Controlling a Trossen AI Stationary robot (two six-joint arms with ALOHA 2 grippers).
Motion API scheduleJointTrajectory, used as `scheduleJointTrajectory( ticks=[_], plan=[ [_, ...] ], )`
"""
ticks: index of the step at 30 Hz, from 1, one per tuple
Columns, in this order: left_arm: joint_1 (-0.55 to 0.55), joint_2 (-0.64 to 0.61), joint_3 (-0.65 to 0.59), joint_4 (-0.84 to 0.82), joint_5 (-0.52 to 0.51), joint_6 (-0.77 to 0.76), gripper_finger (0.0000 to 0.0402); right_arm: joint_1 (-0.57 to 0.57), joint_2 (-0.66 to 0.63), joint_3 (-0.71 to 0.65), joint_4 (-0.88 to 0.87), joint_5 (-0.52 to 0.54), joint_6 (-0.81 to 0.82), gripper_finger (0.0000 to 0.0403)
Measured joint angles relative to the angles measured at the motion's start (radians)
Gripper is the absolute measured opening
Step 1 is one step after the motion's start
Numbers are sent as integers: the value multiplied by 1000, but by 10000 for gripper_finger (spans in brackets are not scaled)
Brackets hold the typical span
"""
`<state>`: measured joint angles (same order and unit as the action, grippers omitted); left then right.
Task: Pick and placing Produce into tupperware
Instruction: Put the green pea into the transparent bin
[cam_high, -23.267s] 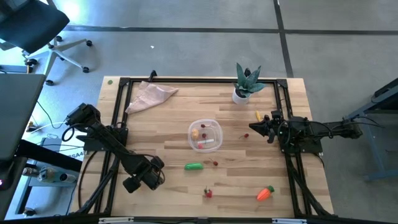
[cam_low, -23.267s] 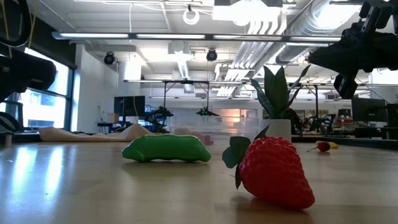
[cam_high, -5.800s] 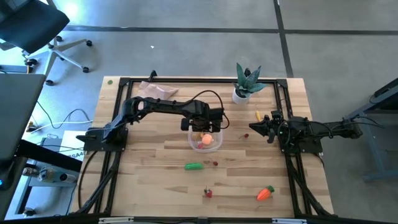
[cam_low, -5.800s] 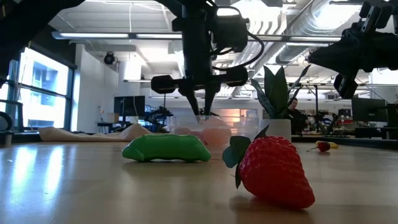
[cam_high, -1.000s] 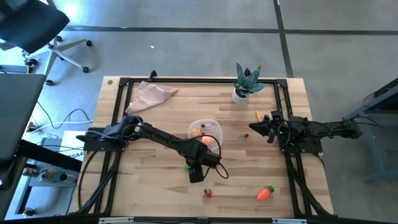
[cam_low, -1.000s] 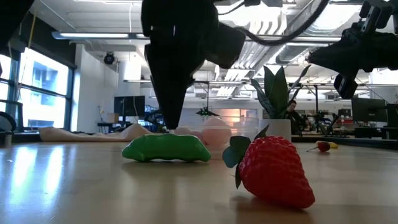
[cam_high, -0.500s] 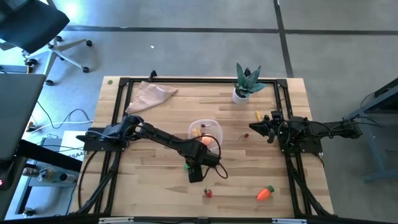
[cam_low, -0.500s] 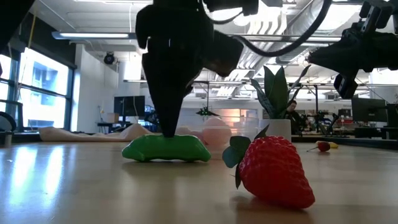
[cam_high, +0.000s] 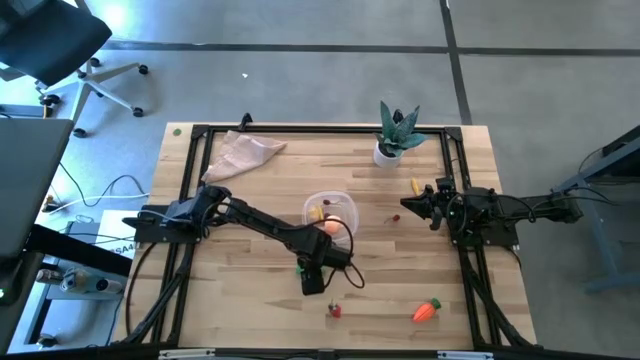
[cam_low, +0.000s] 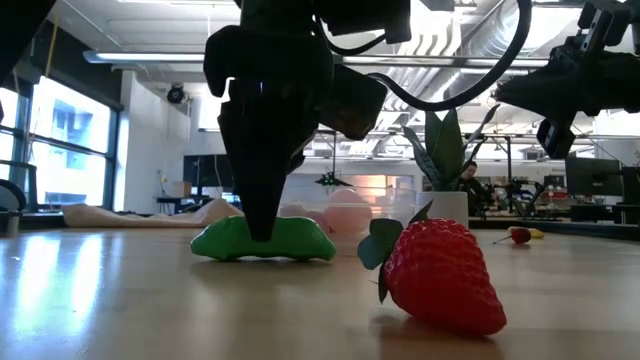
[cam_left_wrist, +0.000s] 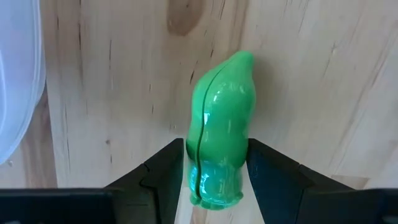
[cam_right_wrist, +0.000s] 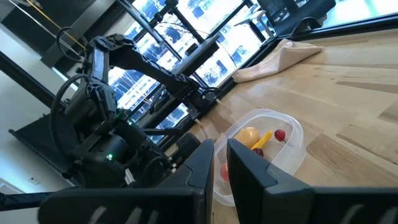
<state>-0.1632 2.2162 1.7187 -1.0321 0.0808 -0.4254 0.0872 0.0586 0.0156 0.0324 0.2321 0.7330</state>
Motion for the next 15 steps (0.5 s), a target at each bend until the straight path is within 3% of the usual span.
scheduleJointTrajectory(
  ticks=[15],
  plan=[
    [0, 35, 2, 26, 49, -7, 163, 0, 0, 0, 0, 0, 0, 36]
  ],
)
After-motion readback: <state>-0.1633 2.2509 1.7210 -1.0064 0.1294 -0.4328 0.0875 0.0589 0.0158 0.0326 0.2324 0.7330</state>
